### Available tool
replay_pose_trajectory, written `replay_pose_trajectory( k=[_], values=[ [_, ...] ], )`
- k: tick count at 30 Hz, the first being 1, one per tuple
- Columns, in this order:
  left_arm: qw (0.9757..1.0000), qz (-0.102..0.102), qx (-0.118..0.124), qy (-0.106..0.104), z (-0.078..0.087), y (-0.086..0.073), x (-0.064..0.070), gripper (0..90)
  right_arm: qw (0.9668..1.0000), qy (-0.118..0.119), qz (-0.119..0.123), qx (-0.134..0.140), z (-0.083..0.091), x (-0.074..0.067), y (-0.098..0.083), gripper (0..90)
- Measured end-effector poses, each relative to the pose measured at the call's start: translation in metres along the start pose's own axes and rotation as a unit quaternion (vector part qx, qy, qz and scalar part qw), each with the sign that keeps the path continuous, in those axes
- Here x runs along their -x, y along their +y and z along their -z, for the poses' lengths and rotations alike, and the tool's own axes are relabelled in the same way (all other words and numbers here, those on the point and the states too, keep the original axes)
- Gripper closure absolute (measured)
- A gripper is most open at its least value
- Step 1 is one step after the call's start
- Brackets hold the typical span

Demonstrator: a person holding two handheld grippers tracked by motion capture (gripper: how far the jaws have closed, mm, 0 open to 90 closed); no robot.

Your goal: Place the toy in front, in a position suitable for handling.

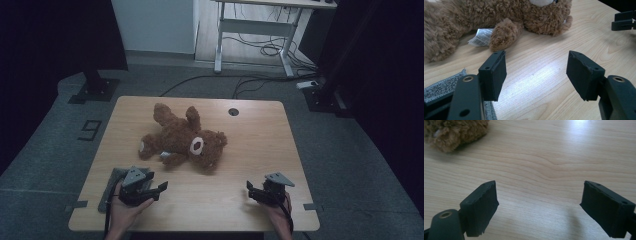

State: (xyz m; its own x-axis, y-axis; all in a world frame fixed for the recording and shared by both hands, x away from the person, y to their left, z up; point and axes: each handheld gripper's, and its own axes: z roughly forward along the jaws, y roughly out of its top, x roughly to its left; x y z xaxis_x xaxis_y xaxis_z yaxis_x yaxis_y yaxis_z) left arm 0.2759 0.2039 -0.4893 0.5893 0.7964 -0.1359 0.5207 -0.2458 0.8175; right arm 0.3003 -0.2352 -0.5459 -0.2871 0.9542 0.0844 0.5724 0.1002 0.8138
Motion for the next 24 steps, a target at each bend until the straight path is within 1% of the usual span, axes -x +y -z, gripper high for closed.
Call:
replay_pose_trajectory(
  k=[4,8,9,10,14,17,18,21,24],
  values=[
    [1.0,-0.001,-0.004,0.005,-0.002,0.0,0.0,32.4,0.9999,0.01,-0.002,-0.003,-0.001,-0.002,0.001,13.1],
    [0.9999,-0.006,-0.007,0.014,-0.003,0.004,0.0,32.0,0.9998,0.018,-0.01,0.006,0.002,-0.003,0.003,13.3],
    [0.9998,-0.009,-0.007,0.016,-0.004,0.005,0.0,31.1,0.9996,0.022,-0.01,0.012,0.004,-0.004,0.004,13.3],
    [0.9998,-0.011,-0.007,0.017,-0.005,0.006,0.0,31.1,0.9996,0.022,-0.01,0.012,0.004,-0.004,0.004,13.3],
    [0.9997,-0.012,-0.006,0.021,-0.007,0.011,-0.001,30.0,0.9993,0.031,-0.008,0.02,0.006,-0.007,0.007,13.3],
    [0.9995,-0.014,-0.007,0.028,-0.008,0.015,-0.005,29.8,0.9991,0.037,-0.005,0.021,0.005,-0.011,0.01,13.1],
    [0.9994,-0.014,-0.009,0.03,-0.009,0.015,-0.007,29.8,0.999,0.04,0.001,0.019,0.004,-0.013,0.011,13.0],
    [0.9993,-0.007,-0.016,0.034,-0.013,0.018,-0.015,29.1,0.9987,0.045,0.01,0.022,0.002,-0.019,0.013,13.0],
    [0.9989,-0.016,-0.022,0.039,-0.016,0.02,-0.018,28.6,0.9983,0.05,0.019,0.024,-0.001,-0.026,0.017,13.0]
  ],
)
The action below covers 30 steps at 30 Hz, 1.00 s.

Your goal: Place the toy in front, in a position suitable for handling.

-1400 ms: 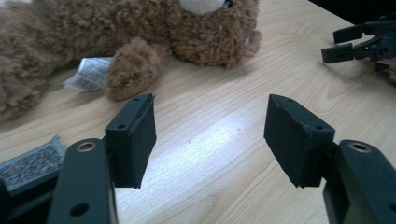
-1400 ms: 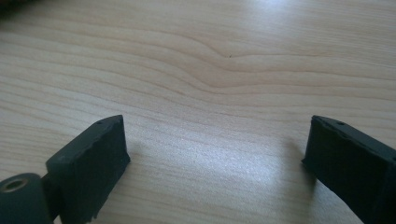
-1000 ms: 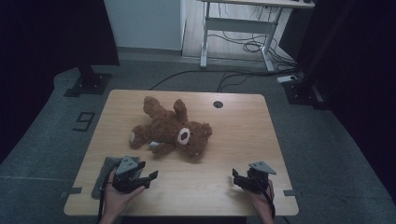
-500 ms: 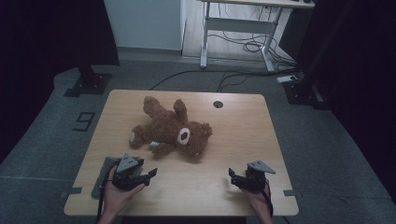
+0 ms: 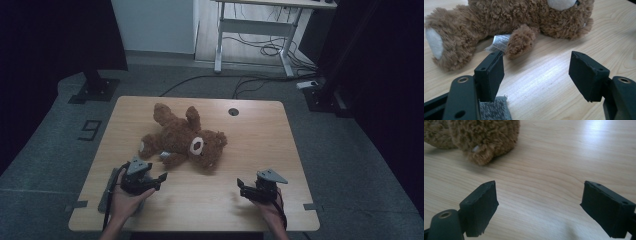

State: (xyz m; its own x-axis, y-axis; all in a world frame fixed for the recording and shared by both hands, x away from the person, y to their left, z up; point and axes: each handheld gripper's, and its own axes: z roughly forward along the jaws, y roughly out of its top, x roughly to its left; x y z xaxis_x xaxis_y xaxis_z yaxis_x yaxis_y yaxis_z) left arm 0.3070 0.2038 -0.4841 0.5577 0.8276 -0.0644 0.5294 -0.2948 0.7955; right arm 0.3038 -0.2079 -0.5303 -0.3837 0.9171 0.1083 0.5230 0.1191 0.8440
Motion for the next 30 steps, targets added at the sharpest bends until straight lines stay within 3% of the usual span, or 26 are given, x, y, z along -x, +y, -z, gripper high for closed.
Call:
replay_pose_trajectory(
  k=[7,11,19,24,30],
  values=[
    [0.9997,0.019,0.0,0.016,0.001,-0.001,-0.019,28.6,0.9999,0.005,0.012,-0.001,-0.01,-0.014,0.01,13.0],
    [0.9997,0.014,-0.002,0.018,-0.001,0.0,-0.021,28.6,0.9998,0.015,0.015,-0.004,-0.017,-0.02,0.014,13.0],
    [0.9999,0.011,-0.002,0.003,-0.023,0.013,-0.015,29.2,0.9994,0.029,0.019,0.005,-0.029,-0.028,0.03,13.1],
    [0.9998,0.006,-0.019,-0.004,-0.045,0.021,-0.013,29.1,0.9983,0.049,0.031,0.005,-0.042,-0.037,0.047,11.8],
    [0.9995,0.004,-0.03,-0.006,-0.062,0.022,-0.014,29.5,0.9973,0.065,0.032,0.01,-0.05,-0.041,0.054,9.1]
  ],
)
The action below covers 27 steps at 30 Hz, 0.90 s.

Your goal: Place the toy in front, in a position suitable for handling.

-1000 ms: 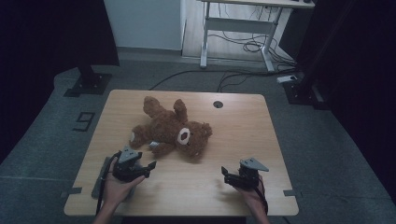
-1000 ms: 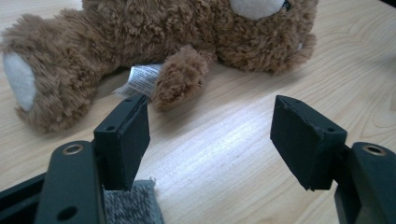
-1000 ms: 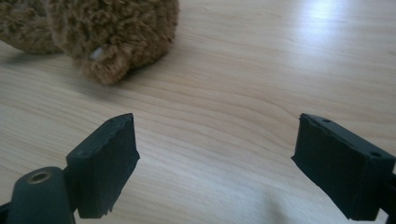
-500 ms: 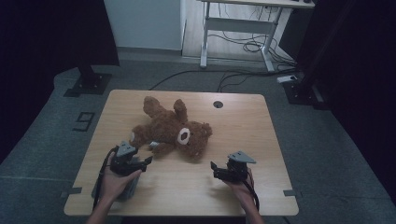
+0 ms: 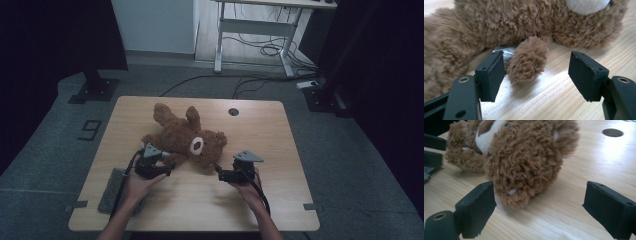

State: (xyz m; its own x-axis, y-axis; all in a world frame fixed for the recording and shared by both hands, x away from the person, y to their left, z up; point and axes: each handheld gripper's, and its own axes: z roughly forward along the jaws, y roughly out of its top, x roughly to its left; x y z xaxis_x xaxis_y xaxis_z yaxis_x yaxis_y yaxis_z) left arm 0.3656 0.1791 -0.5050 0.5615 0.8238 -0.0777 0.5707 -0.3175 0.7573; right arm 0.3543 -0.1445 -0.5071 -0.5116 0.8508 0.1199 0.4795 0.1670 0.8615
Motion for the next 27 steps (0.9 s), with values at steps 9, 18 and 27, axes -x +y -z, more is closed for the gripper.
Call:
replay_pose_trajectory(
  k=[9,18,27],
  values=[
    [0.9998,0.005,-0.019,-0.005,-0.025,0.003,-0.002,33.2,0.9997,0.021,-0.002,-0.008,-0.034,-0.011,0.01,6.1],
    [0.9994,0.004,-0.033,0.006,-0.038,0.006,-0.001,52.9,0.9991,0.009,-0.006,-0.04,-0.07,-0.019,0.012,0.8],
    [0.9994,0.002,-0.033,-0.011,-0.04,0.005,-0.003,70.3,0.9987,0.011,-0.004,-0.05,-0.083,-0.015,0.01,22.3]
  ],
)
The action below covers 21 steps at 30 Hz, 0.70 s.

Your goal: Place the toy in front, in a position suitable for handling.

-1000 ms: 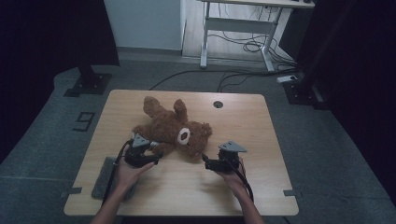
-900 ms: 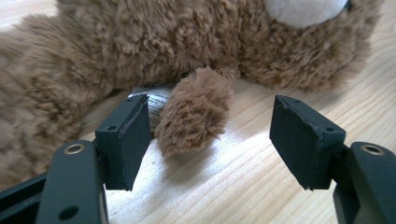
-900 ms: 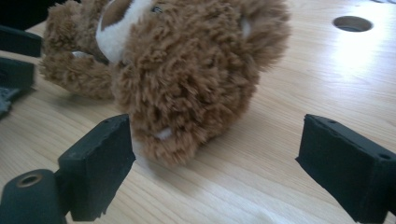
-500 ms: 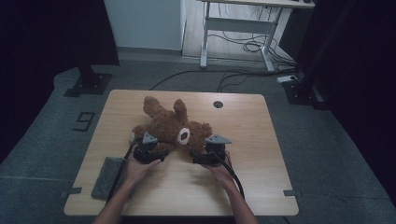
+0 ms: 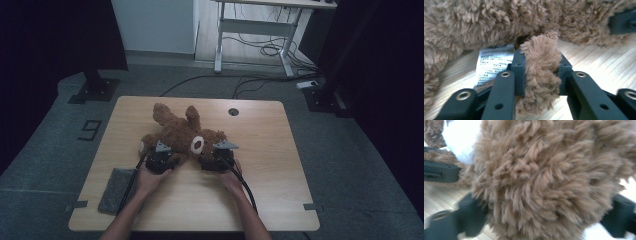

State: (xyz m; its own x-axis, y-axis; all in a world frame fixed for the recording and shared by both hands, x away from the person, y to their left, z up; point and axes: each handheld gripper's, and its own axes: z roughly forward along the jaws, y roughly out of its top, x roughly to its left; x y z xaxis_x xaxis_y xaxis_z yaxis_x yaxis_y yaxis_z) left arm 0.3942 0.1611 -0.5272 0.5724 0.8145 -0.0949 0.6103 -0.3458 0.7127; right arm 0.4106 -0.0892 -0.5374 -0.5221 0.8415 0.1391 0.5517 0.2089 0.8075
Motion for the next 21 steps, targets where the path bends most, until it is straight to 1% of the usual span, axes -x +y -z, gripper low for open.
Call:
replay_pose_trajectory(
  k=[2,3,4,6,10,12,13,17,20,21],
  values=[
    [1.0,0.002,0.001,-0.009,0.0,0.0,0.001,71.8,1.0,-0.006,0.002,-0.002,0.002,-0.002,0.0,36.3],
    [0.9999,0.005,0.003,-0.012,0.001,-0.001,0.0,72.3,1.0,-0.006,0.007,0.001,0.005,-0.004,0.0,41.3],
    [0.9999,0.007,0.005,-0.014,0.002,-0.001,0.0,72.7,0.9999,-0.007,0.013,0.002,0.006,-0.004,-0.001,44.8],
    [0.9998,0.008,0.01,-0.016,0.004,-0.002,0.0,73.4,0.9999,-0.003,0.013,0.006,0.007,-0.003,-0.002,49.0],
    [0.9995,0.007,0.022,-0.019,0.009,-0.002,0.001,74.5,0.9998,0.01,0.011,0.014,0.011,0.002,-0.001,54.0],
    [0.9993,0.006,0.03,-0.02,0.011,-0.002,0.002,75.0,0.9996,0.016,0.016,0.019,0.012,0.003,0.0,55.3],
    [0.9993,0.005,0.031,-0.022,0.013,-0.001,0.001,75.2,0.9994,0.018,0.019,0.021,0.013,0.004,0.001,56.0],
    [0.9986,0.0,0.048,-0.022,0.018,0.001,0.004,76.1,0.9988,0.022,0.027,0.034,0.018,0.004,0.005,58.2],
    [0.9979,-0.016,0.06,-0.019,0.026,0.008,0.011,76.9,0.998,0.023,0.032,0.05,0.023,0.004,0.008,59.6],
    [0.9979,-0.016,0.06,-0.019,0.026,0.008,0.011,76.9,0.9979,0.022,0.033,0.052,0.024,0.004,0.008,59.7]
  ],
)
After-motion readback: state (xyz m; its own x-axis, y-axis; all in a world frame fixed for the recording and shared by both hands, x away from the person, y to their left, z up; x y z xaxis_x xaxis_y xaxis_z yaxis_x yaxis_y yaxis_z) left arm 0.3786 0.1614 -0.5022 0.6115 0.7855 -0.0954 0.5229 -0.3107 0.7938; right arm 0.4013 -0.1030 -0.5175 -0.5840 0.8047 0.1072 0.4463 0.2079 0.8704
